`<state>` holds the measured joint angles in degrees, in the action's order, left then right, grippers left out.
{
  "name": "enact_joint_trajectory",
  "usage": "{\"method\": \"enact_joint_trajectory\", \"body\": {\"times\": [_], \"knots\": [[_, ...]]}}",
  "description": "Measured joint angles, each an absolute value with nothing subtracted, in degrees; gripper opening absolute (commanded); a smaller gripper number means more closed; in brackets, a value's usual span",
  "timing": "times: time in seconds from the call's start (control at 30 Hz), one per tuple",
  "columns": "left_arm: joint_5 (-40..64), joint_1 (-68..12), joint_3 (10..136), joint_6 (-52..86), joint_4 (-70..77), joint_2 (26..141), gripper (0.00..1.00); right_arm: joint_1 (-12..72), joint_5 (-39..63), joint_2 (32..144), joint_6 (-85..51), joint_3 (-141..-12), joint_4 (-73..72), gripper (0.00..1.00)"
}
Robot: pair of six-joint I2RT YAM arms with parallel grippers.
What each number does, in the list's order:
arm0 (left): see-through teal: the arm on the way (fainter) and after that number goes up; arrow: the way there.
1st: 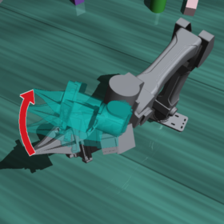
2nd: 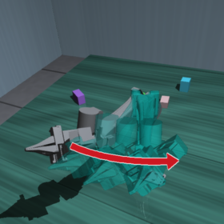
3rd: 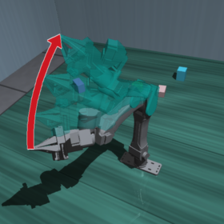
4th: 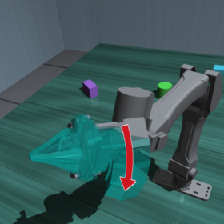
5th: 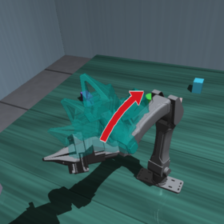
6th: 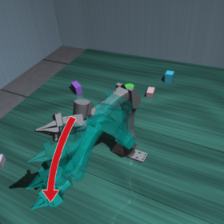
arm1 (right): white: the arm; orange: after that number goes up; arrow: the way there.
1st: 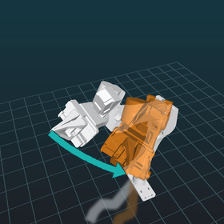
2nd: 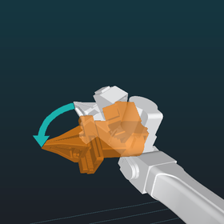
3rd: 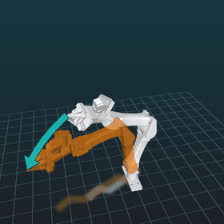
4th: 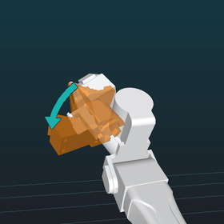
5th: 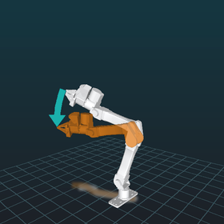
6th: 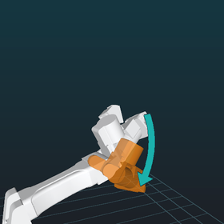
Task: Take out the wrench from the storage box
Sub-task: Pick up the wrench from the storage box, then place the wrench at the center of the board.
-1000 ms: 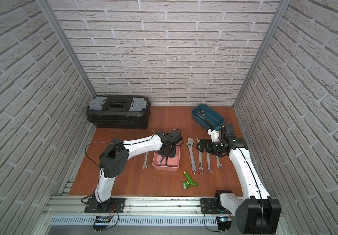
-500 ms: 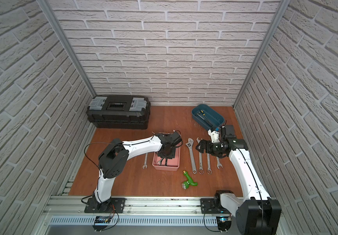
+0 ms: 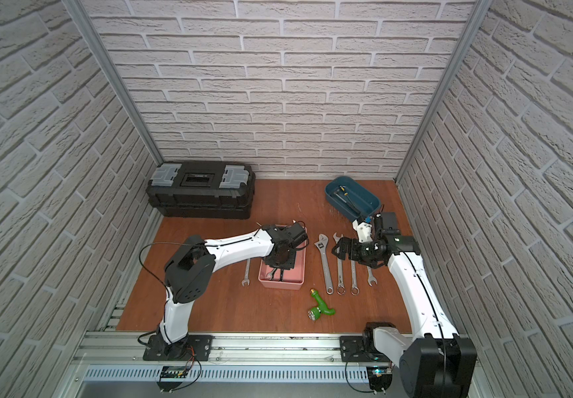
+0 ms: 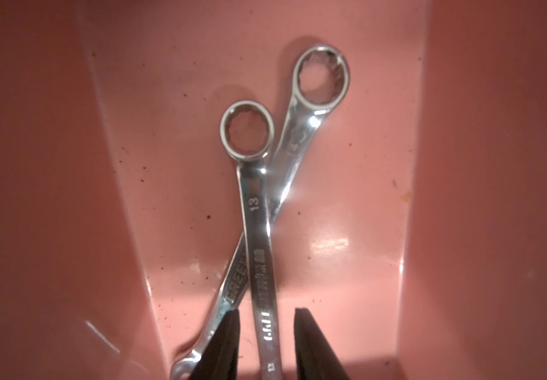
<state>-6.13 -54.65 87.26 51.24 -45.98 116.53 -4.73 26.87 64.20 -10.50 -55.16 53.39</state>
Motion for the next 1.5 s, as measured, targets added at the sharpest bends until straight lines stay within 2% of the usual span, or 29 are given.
{"method": "enact_joint_trajectory", "body": {"times": [0.5,0.83,1.17,1.5], "knots": [[-4.7,-54.4,87.4,51.2,-44.8,118.8,0.32,-4.8,26.9,64.2,-10.5,-55.2,53.4,0.98],[-6.0,-54.4,92.1,50.6,-47.3,122.0,0.3,-5.0,26.9,64.3,-10.5,-55.2,53.4,0.98],[-6.4,-54.4,92.5,50.7,-47.5,122.4,0.08,-5.1,26.9,64.3,-10.5,-55.2,53.4,0.98],[-7.2,-54.5,93.4,52.4,-48.4,122.3,0.04,-5.1,27.3,64.3,-10.5,-55.2,53.4,0.98]]}}
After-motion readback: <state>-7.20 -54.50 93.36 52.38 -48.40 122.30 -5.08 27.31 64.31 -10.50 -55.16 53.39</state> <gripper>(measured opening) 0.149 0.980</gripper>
